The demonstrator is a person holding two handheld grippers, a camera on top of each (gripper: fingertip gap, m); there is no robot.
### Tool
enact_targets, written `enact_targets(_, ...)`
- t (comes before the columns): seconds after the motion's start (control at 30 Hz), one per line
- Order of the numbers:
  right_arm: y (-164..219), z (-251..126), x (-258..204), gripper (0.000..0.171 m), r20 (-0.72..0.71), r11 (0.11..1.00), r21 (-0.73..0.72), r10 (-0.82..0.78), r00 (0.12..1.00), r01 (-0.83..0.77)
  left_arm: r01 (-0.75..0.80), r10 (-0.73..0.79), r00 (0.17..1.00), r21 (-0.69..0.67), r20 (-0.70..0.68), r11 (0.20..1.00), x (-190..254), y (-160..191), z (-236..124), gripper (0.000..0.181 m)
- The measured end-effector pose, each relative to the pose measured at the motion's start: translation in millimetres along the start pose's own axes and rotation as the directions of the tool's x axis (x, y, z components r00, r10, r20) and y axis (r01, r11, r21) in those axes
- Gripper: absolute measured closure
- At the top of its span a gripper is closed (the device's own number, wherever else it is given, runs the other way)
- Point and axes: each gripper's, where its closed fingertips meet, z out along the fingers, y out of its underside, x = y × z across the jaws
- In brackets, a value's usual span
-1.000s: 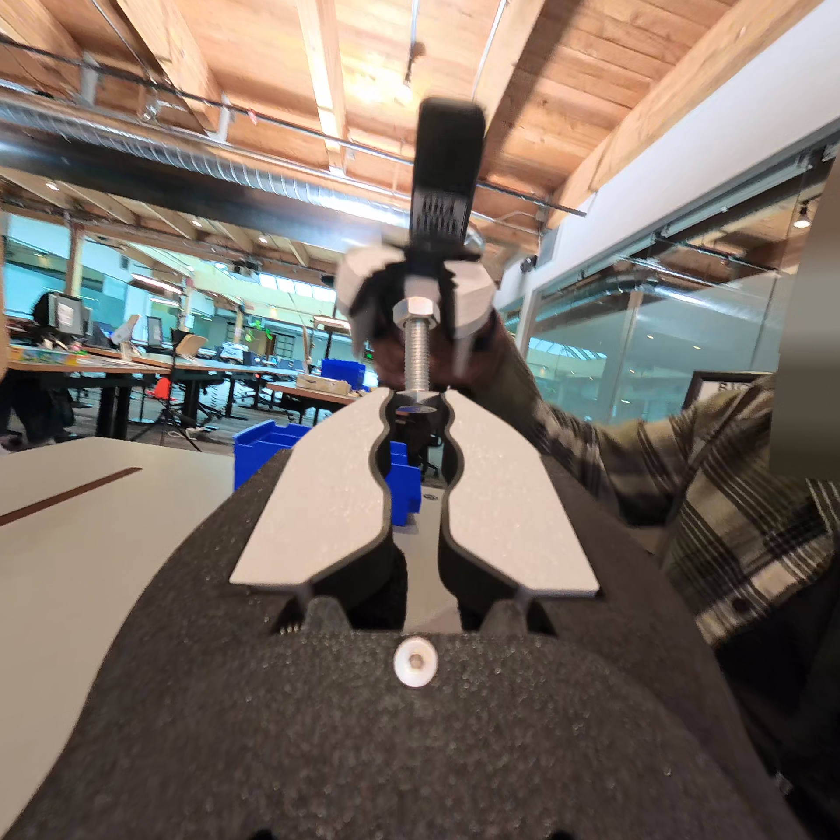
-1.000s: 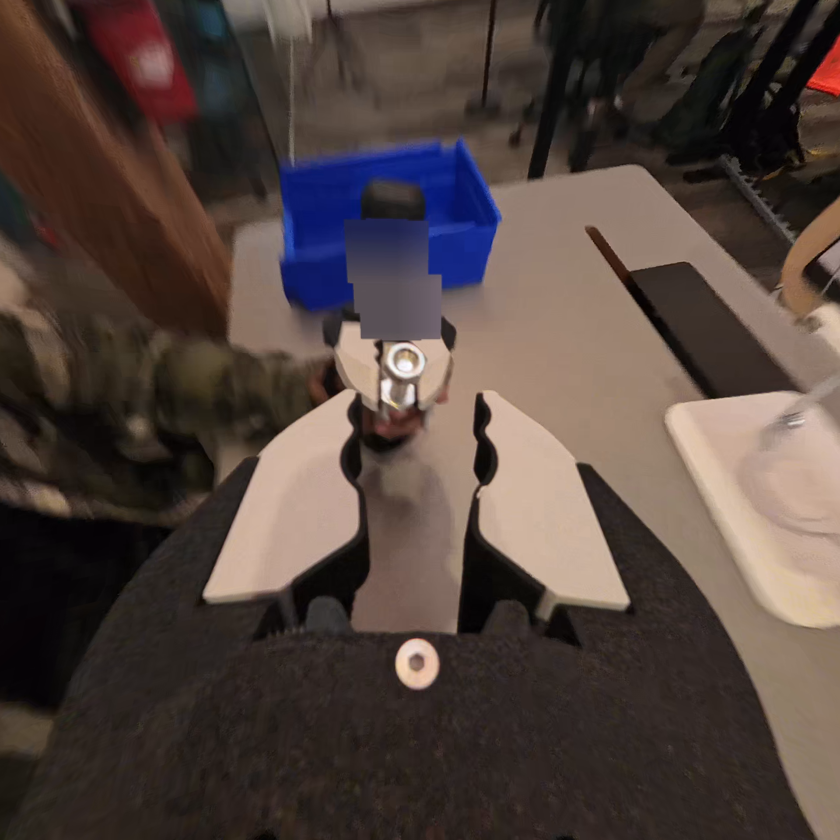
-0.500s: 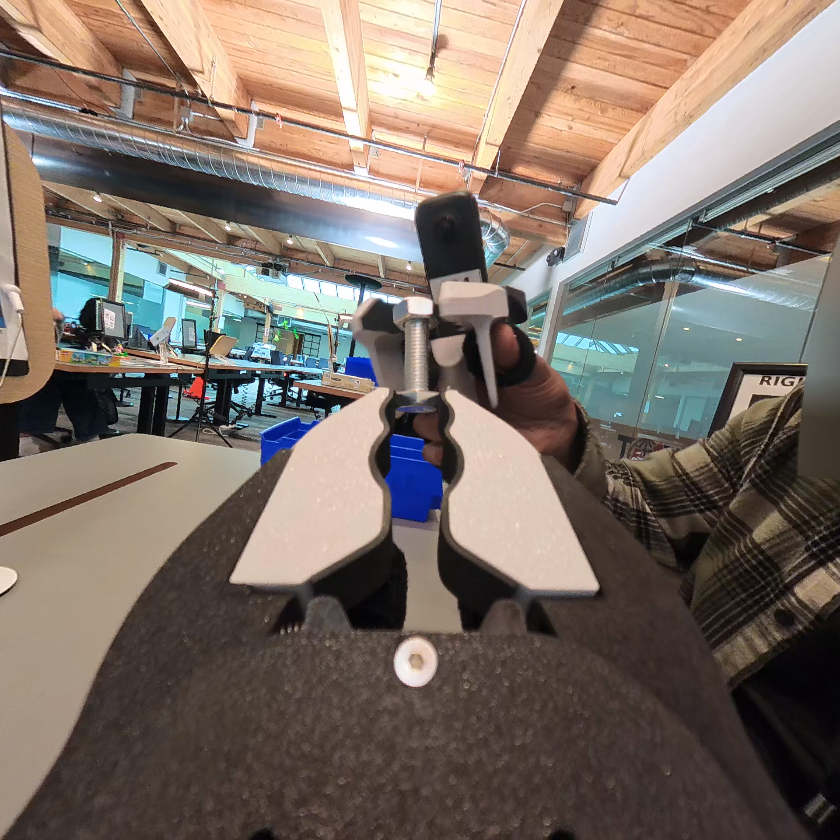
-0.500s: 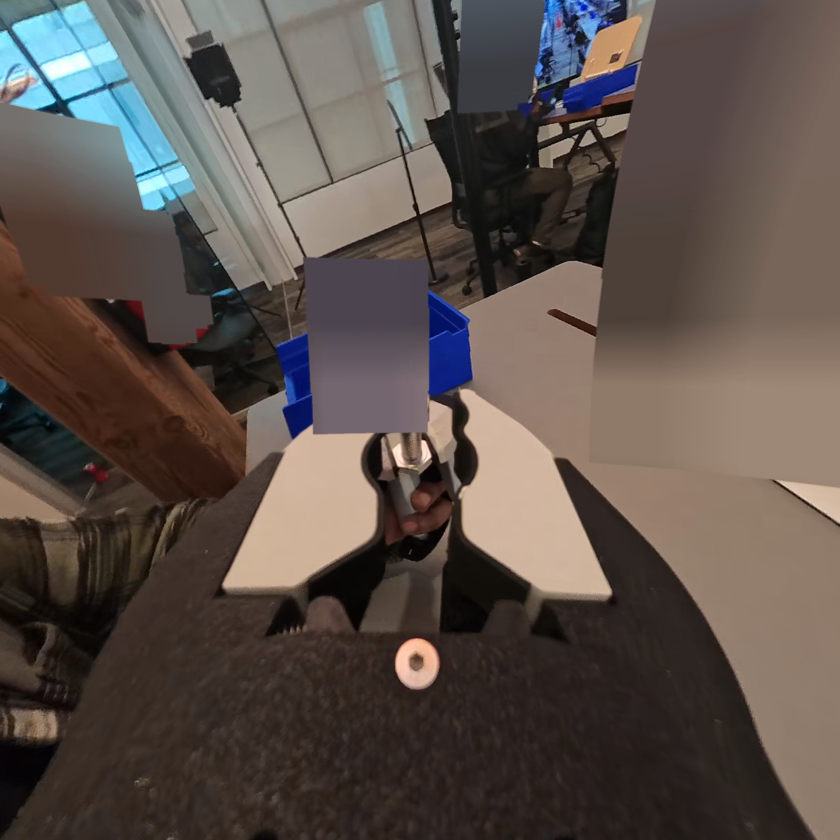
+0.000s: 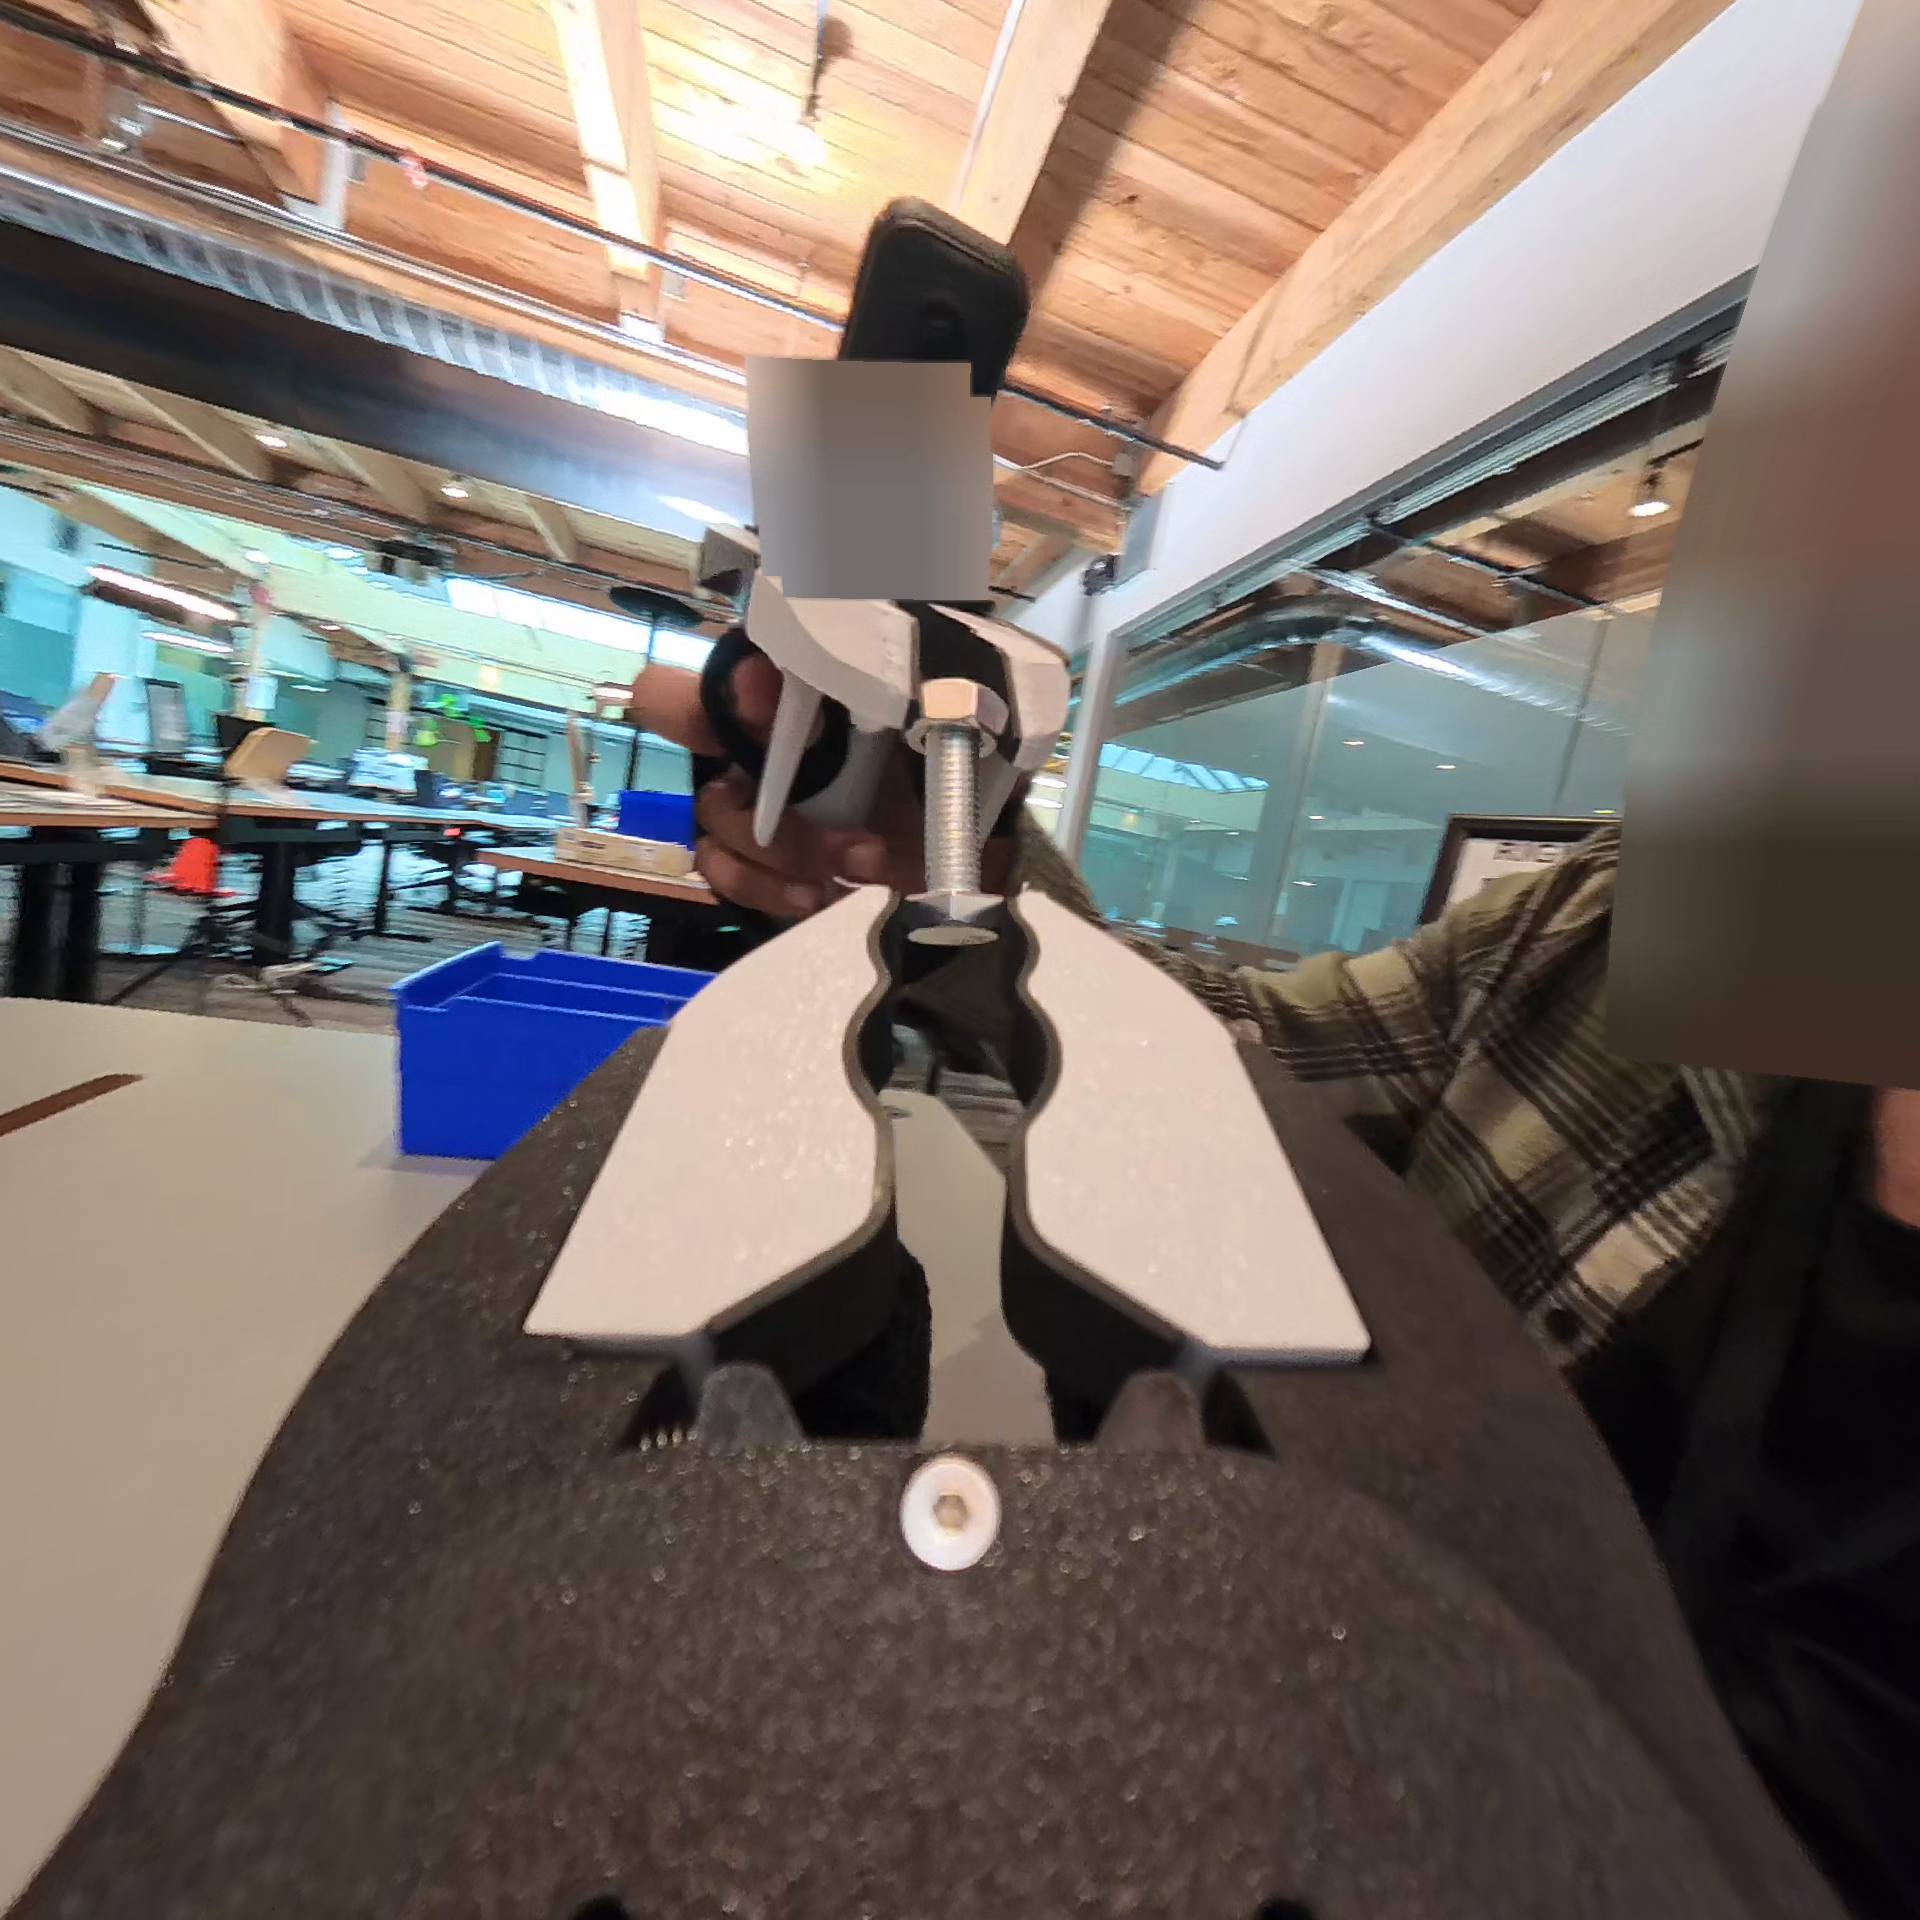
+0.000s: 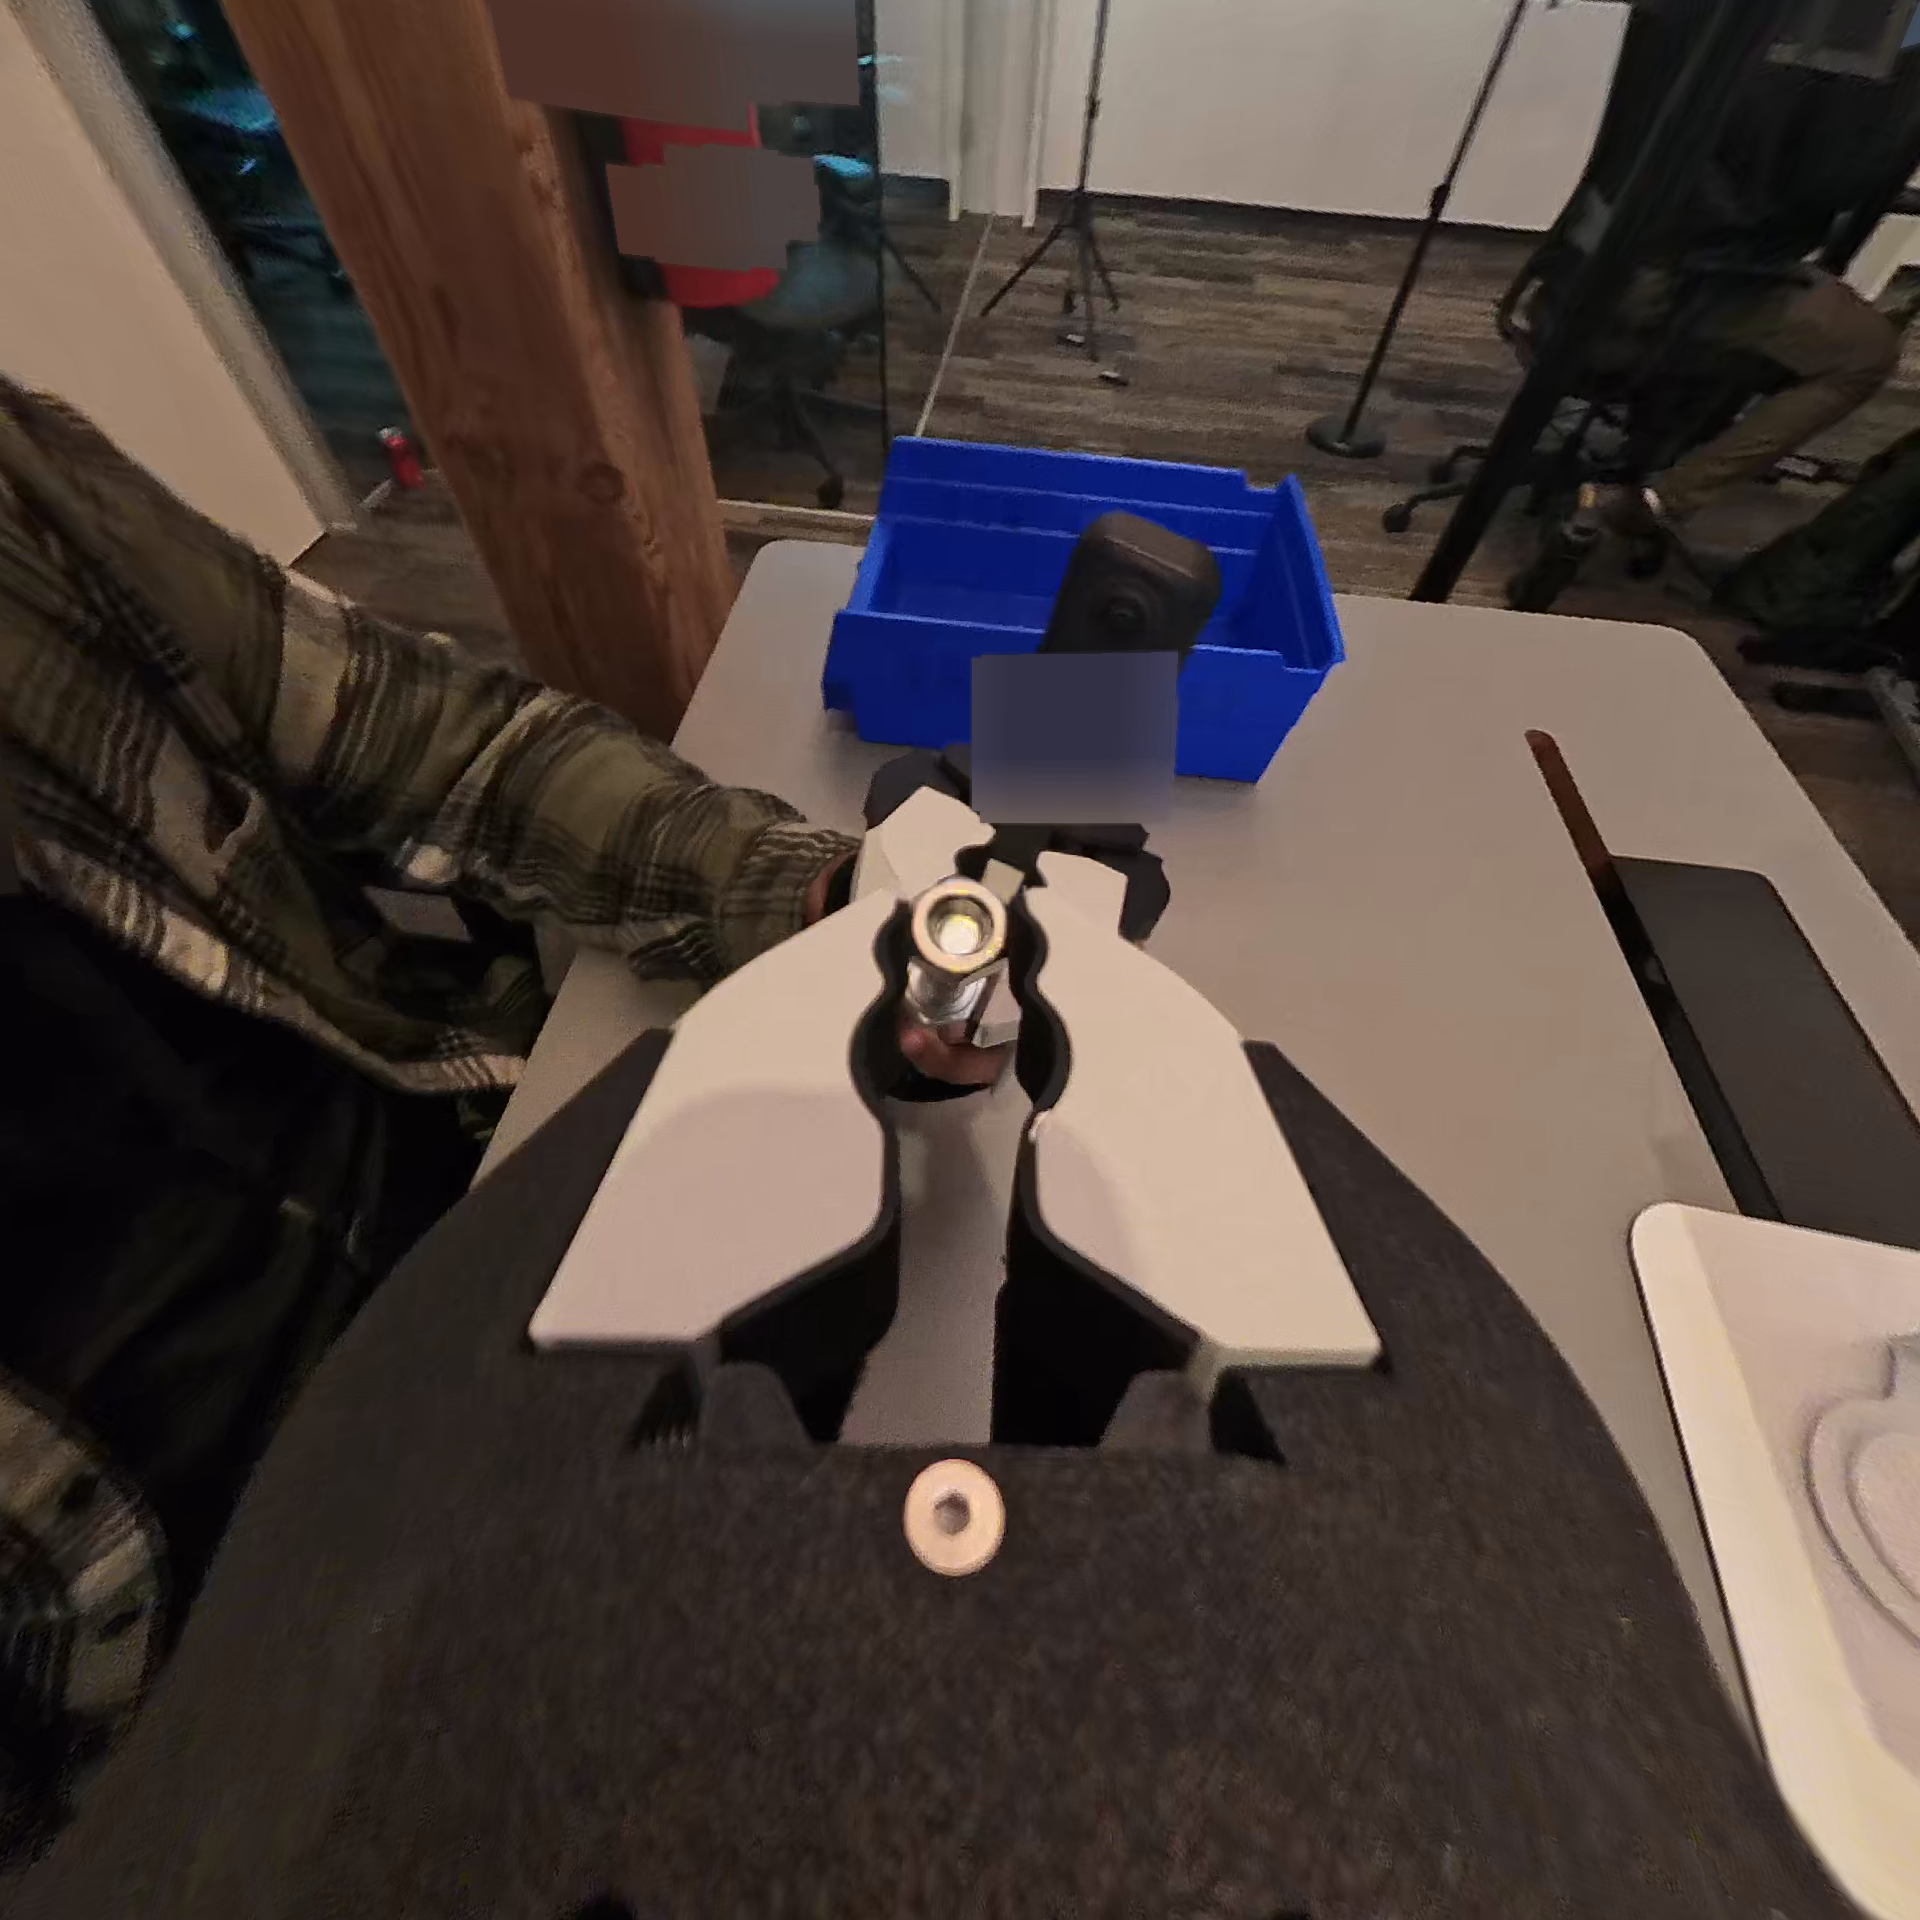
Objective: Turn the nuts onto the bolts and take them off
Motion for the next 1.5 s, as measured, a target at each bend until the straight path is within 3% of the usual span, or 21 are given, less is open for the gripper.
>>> enact_targets(0.23,10.4,-7.6,-22.1,0.154,0.219,0.957,-0.083,-0.255,0.942,0.278,0.080,-0.089,0.988,-0.075,-0.130,0.994,14.8,14.4,9.0,0.164)
enact_targets(0.4,18.7,-12.1,-25.0,0.154,0.311,0.929,-0.155,-0.276,0.909,0.336,0.092,-0.106,0.985,-0.105,-0.134,0.990,14.9,22.4,12.9,0.164)
enact_targets(0.63,16.6,-5.7,-7.2,0.142,0.192,0.958,-0.159,-0.208,0.959,0.240,0.081,-0.086,0.992,-0.053,-0.094,0.995,8.5,12.5,7.9,0.164)
enact_targets(0.77,16.2,-1.6,3.3,0.108,0.090,0.984,-0.145,-0.095,0.991,0.108,0.061,-0.062,0.996,-0.025,-0.056,0.998,3.8,7.6,5.0,0.164)
enact_targets(0.83,13.4,-2.2,15.5,0.094,-0.035,0.995,-0.099,0.011,0.999,-0.014,0.041,-0.041,0.999,-0.001,-0.021,0.999,-0.3,2.2,1.3,0.164)
enact_targets(0.9,5.7,-4.9,24.1,0.096,-0.133,0.982,0.044,0.187,0.973,-0.183,0.014,-0.015,0.999,0.031,0.028,0.999,-5.9,-4.2,-3.8,0.164)
enact_targets(0.97,1.7,-9.3,31.6,0.100,-0.189,0.906,0.231,0.398,0.897,-0.354,-0.011,0.007,0.997,0.052,0.077,0.999,-11.5,-8.9,-8.6,0.164)
enact_targets(1.03,-1.6,-8.9,29.5,0.105,-0.193,0.843,0.379,0.475,0.859,-0.381,-0.035,0.028,0.993,0.061,0.116,0.998,-15.3,-11.3,-11.6,0.164)
enact_targets(1.23,3.9,-2.3,37.5,0.111,-0.397,0.834,0.480,0.482,0.781,-0.270,-0.061,0.052,0.986,0.053,0.160,0.997,-19.3,-9.8,-11.8,0.164)
enact_targets(1.3,1.3,2.4,39.1,0.128,-0.339,0.813,0.505,0.496,0.799,-0.291,-0.064,0.056,0.986,0.045,0.158,0.997,-18.8,-8.3,-10.2,0.164)
enact_targets(1.4,-0.1,10.0,38.9,0.135,-0.264,0.794,0.509,0.511,0.818,-0.332,-0.072,0.066,0.986,0.029,0.154,0.997,-17.3,-6.5,-7.9,0.164)
enact_targets(1.47,-3.8,12.8,33.3,0.153,-0.223,0.801,0.505,0.481,0.848,-0.322,-0.069,0.065,0.985,0.024,0.158,0.997,-18.2,-6.0,-8.0,0.164)
enact_targets(1.5,-4.1,13.4,32.9,0.153,-0.230,0.813,0.494,0.465,0.855,-0.309,-0.062,0.057,0.987,0.027,0.153,0.998,-18.0,-6.3,-8.3,0.164)
